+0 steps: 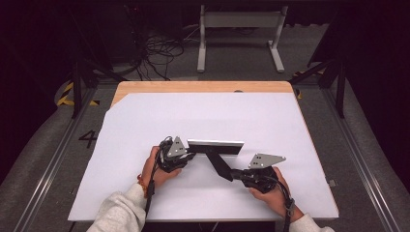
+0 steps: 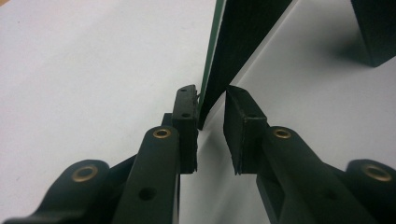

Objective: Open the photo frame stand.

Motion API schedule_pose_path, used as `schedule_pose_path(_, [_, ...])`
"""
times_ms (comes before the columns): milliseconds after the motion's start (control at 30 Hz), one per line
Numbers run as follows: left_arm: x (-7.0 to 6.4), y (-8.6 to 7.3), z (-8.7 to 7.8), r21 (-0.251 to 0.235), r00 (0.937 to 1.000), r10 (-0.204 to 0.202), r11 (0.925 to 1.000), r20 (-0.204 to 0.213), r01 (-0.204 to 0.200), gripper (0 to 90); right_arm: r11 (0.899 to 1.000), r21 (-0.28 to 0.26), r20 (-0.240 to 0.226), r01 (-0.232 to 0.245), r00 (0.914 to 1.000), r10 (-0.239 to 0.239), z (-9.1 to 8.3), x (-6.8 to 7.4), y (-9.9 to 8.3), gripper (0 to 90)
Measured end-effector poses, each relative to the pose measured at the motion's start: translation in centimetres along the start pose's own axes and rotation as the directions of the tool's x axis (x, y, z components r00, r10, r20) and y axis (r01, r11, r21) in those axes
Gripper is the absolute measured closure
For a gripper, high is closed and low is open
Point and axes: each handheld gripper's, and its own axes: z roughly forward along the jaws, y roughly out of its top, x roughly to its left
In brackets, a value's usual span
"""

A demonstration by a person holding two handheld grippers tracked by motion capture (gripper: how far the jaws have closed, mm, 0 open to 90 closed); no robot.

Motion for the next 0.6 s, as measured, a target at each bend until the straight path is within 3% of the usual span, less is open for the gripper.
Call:
schedule_pose_path(100, [0.3, -0.1, -0.5, -0.017, 1.0000, -0.008, 0.9998, 0.004, 0.008, 72.6, 1.000, 0.008, 0.015, 0.015, 0.9998, -0.015, -0.2, 0.1, 0.1, 81.1])
schedule_pose_path(367, [0.6, -0.1, -2.1, -0.054, 0.9997, -0.015, 0.9984, 0.020, 0.016, 65.9, 0.999, -0.043, 0.041, 0.020, 0.9990, -0.018, -2.0, 0.0, 0.8, 78.2])
schedule_pose_path(600, [0.6, -0.1, -3.9, -0.070, 0.9995, -0.015, 0.9974, 0.028, 0.017, 65.4, 0.996, -0.042, 0.117, 0.076, 0.9906, -0.070, -2.6, 0.3, 1.2, 79.8])
